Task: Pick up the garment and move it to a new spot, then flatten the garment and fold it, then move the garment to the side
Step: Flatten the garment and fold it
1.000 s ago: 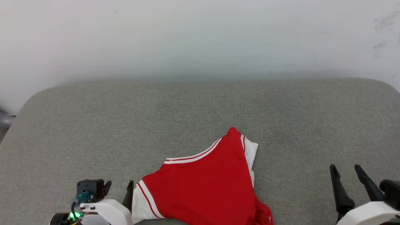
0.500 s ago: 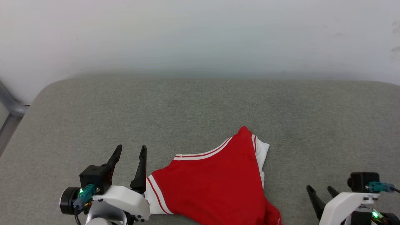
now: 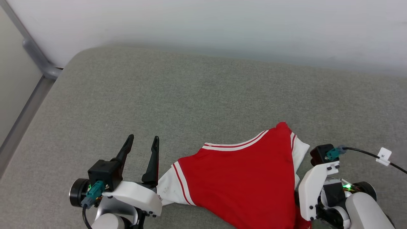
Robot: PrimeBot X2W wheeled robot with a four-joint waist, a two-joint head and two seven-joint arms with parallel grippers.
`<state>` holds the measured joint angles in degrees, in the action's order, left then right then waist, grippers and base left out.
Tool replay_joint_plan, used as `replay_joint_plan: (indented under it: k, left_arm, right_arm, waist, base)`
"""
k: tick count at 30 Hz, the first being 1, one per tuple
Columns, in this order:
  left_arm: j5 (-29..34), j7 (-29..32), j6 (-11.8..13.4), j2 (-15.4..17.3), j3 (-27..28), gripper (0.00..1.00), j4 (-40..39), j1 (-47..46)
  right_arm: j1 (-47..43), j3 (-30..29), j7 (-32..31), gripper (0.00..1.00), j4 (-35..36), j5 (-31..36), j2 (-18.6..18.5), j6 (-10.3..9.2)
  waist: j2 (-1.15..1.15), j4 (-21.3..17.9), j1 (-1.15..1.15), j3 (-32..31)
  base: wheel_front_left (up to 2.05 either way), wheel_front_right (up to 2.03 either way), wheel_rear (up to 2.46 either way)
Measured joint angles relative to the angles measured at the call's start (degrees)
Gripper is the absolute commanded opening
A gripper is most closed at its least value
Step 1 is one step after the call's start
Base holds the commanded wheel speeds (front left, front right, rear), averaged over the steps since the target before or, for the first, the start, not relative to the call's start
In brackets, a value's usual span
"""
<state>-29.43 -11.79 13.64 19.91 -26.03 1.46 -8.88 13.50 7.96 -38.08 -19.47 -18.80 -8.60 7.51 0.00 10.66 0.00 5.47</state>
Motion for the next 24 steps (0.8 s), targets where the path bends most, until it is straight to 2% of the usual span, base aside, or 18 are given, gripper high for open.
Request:
replay_joint_plan:
  k: [3,4,5,6,8,11,16,20,24]
  left_arm:
    - [-0.13,-0.10,-0.02,-0.24,-0.09,1.00,0.49,-0.15]
    - [-0.37,-0.52,-0.30,-0.41,-0.14,1.00,0.96,-0.36]
    - [-0.42,-0.57,-0.40,-0.40,-0.11,1.00,1.29,-0.55]
    - [-0.44,-0.59,-0.51,-0.40,-0.07,1.00,1.56,-0.69]
    - [-0.47,-0.76,-0.49,-0.41,-0.12,1.00,1.85,-0.77]
    - [-0.52,-0.80,-0.35,-0.27,0.03,1.00,2.22,-0.74]
    - [-0.60,-0.78,0.03,0.57,0.27,1.00,2.34,0.23]
    - [-1.00,-0.47,0.08,0.82,0.14,1.00,2.35,1.03]
    - [-1.21,-0.13,0.23,1.00,0.02,1.00,2.41,1.74]
  right_arm:
    - [0.93,2.63,-1.97,1.00,-2.25,-1.40,-0.97,-0.01]
    - [1.82,4.49,-3.18,0.68,-3.70,-2.91,-2.10,-0.01]
    - [2.03,4.72,-3.49,0.23,-4.14,-3.69,-2.24,-0.02]
    - [2.34,5.13,-3.58,0.00,-4.49,-4.01,-2.43,-0.02]
    - [2.81,5.52,-2.97,0.00,-4.70,-4.47,-2.71,-0.02]
    - [3.18,4.50,1.29,0.00,-4.02,-3.77,-2.87,0.03]
    - [4.43,2.04,4.67,0.00,-0.03,-0.87,-3.82,0.01]
    - [3.01,-2.98,5.43,0.00,4.34,1.35,-4.79,0.01]
    - [-3.56,-10.20,4.53,0.00,9.26,3.85,-4.30,0.01]
  waist:
    - [0.00,0.99,0.00,0.85]
    - [0.00,1.35,0.00,1.35]
    - [0.00,1.33,0.00,1.35]
    - [0.00,1.27,0.00,1.28]
    - [0.00,1.04,0.00,1.06]
    - [0.00,0.41,0.00,0.46]
    - [0.00,-1.74,0.00,-0.70]
    - [0.00,-3.78,0.00,-1.70]
    - [0.00,-5.59,0.00,-2.58]
  base:
    - [0.00,0.00,0.00]
    - [0.00,0.00,0.00]
    - [0.00,0.00,0.00]
    - [0.00,0.00,0.00]
    - [0.00,0.00,0.00]
    - [0.00,0.00,0.00]
    - [0.00,0.00,0.00]
    - [0.00,0.00,0.00]
    - [0.00,0.00,0.00]
